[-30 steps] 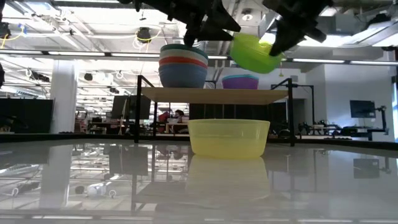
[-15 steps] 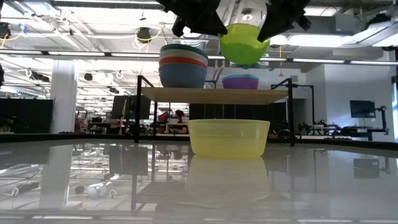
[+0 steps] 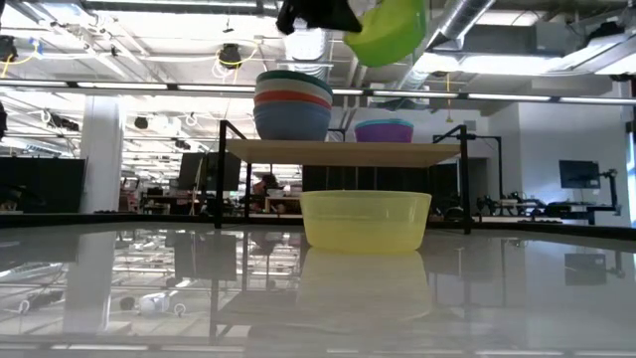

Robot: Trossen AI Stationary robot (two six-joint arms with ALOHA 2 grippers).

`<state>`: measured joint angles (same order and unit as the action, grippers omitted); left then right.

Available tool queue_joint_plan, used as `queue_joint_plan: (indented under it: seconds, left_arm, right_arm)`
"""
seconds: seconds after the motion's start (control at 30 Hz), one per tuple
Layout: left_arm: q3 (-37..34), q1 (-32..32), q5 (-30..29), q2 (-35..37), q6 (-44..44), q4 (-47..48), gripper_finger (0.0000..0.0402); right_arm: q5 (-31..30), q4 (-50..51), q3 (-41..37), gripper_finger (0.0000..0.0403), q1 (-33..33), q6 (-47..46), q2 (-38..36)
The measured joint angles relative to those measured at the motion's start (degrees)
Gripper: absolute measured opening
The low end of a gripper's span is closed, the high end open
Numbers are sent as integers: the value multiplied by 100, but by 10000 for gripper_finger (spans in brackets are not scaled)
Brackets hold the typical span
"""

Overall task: Place and stack bowls onto a shelf
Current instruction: Stack the green bowl on top of the light blue bowl on the shelf

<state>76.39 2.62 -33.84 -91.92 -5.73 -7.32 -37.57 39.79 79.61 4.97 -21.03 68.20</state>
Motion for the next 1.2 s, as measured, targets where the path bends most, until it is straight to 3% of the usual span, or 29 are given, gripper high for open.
queue_joint_plan:
  seconds: [0.17,0.47,0.6,0.8,0.93,1.2]
  left_arm:
    - [563,563,314,-115,254,419,1]
    - [1016,1347,344,-306,247,531,0]
    - [1204,1676,748,-396,75,353,0]
    - [1243,1752,782,-458,65,358,0]
    - [1242,1658,719,-496,-91,264,0]
    - [1242,1447,515,-496,-1150,-94,0]
  right_arm:
    - [-259,31,453,188,-161,108,-13]
    - [-265,123,499,190,-509,-408,5]
    - [-272,80,499,191,-638,-565,-39]
    - [-263,-561,495,191,-1216,155,54]
    - [117,-1042,499,191,-1530,800,138]
    - [1054,-917,488,191,-2073,1253,284]
